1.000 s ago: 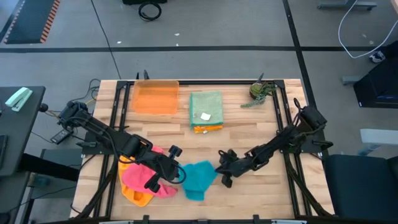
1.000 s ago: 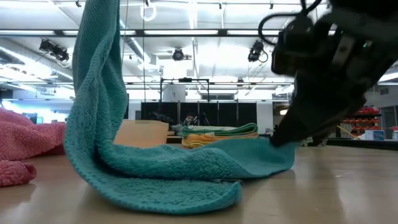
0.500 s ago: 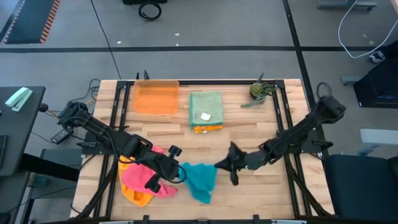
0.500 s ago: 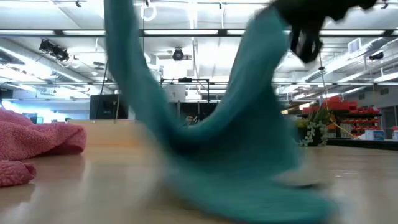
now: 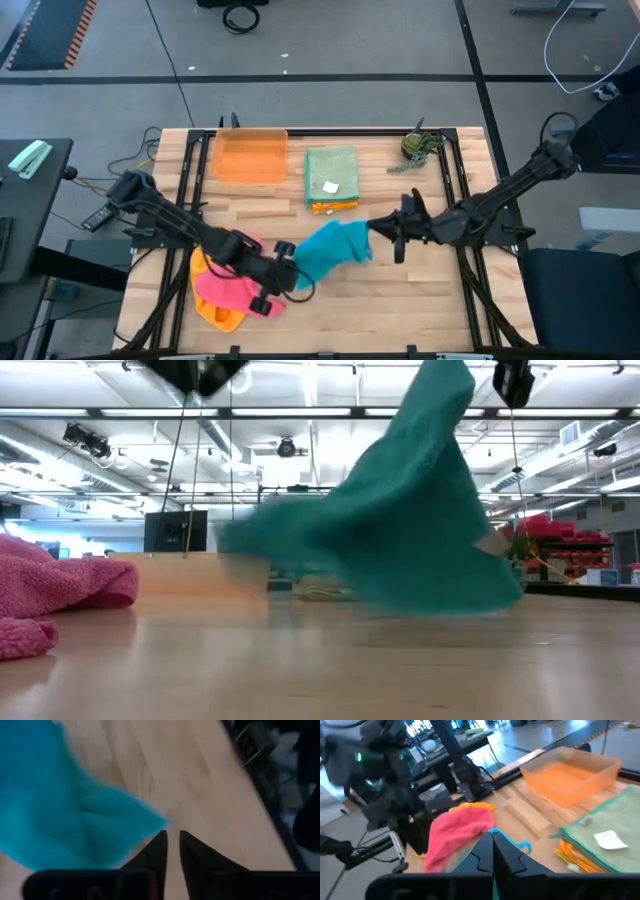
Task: Fold microfiber towels
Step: Fold the blue towel
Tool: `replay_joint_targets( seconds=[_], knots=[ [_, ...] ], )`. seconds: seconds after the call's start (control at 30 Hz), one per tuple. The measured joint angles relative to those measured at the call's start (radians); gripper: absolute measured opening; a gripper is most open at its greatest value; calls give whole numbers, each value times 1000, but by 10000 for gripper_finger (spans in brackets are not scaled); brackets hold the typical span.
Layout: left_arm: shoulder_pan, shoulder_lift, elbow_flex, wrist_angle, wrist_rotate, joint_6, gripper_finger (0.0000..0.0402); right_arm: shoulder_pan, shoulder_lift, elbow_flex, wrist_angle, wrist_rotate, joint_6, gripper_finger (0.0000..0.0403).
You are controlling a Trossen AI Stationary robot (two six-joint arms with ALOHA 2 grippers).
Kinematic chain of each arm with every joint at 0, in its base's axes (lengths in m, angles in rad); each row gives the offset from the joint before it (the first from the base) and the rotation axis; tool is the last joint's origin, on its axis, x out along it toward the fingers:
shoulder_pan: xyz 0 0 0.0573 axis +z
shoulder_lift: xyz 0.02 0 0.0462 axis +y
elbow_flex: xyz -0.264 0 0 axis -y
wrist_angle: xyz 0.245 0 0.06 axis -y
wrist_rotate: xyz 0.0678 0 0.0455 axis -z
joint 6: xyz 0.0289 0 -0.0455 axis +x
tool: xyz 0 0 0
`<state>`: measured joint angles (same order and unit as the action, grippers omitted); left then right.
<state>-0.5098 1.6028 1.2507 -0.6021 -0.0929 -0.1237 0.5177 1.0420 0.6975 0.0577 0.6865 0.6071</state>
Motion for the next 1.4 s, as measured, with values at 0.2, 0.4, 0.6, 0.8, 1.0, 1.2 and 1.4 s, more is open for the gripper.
replay_joint_targets(
  seconds=[0.2,0.4,0.6,0.8,1.0,1.2,1.4],
  knots=[
    [0,93,-1,-16,13,-9,142,0,-6,0,-114,16,69,3],
    [42,79,0,111,-265,160,179,1,31,-1,-175,15,121,3],
    [185,209,-52,393,-315,333,173,2,67,-1,-182,15,142,3],
    [263,321,-53,436,-342,562,174,2,77,-1,-193,-2,149,3],
    [271,343,-52,449,-340,785,174,2,76,-1,-193,-5,143,3],
    [299,341,-51,467,-340,971,173,2,76,-1,-198,-4,138,3],
    [345,341,-51,469,-268,983,173,2,76,-1,-199,-4,146,3]
  ],
)
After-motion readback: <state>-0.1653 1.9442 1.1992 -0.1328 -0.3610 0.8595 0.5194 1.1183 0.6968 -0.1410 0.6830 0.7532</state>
